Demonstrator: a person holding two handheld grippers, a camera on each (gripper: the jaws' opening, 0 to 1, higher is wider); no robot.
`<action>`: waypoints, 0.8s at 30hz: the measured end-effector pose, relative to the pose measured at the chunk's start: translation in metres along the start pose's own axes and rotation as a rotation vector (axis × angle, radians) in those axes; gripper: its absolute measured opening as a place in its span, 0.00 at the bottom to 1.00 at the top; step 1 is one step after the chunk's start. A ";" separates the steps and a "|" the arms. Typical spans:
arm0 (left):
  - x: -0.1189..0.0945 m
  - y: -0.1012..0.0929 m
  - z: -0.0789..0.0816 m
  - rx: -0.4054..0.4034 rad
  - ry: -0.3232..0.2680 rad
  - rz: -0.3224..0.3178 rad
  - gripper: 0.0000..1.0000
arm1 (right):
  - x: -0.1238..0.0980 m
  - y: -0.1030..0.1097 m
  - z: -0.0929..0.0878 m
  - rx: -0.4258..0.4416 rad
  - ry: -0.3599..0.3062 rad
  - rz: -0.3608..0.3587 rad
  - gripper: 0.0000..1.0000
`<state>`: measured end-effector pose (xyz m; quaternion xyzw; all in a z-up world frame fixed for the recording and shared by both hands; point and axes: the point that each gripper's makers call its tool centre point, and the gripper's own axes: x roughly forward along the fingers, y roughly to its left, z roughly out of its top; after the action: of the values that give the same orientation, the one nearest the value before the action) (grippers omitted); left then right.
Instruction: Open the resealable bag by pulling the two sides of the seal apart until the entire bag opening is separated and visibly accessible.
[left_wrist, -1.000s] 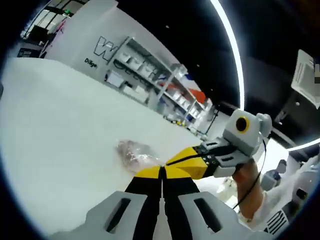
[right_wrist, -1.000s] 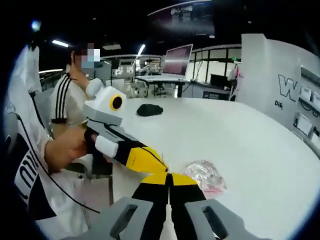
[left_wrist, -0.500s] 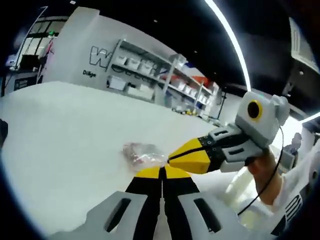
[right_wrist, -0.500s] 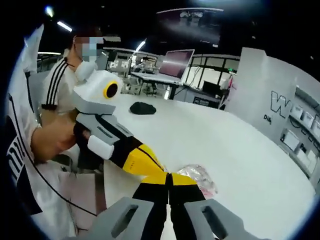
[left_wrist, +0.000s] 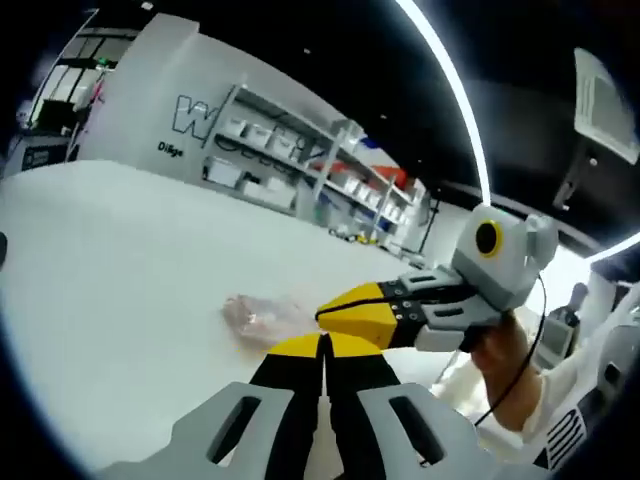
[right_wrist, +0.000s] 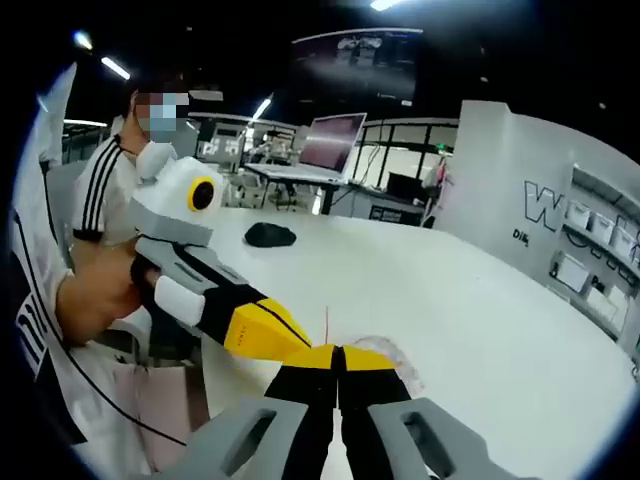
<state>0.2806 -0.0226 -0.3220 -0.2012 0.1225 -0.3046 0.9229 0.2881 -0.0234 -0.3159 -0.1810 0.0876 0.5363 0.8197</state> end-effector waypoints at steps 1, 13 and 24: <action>0.001 0.005 -0.002 -0.004 0.006 0.011 0.01 | 0.000 0.000 0.000 0.007 -0.002 0.004 0.00; 0.003 0.004 0.006 -0.211 -0.078 -0.043 0.16 | -0.004 0.000 0.003 -0.026 -0.013 -0.002 0.00; 0.007 0.003 0.009 -0.287 -0.096 -0.059 0.11 | -0.005 0.006 0.005 -0.051 -0.026 0.013 0.00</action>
<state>0.2906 -0.0217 -0.3161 -0.3489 0.1145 -0.3010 0.8801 0.2801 -0.0230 -0.3112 -0.1943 0.0645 0.5459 0.8125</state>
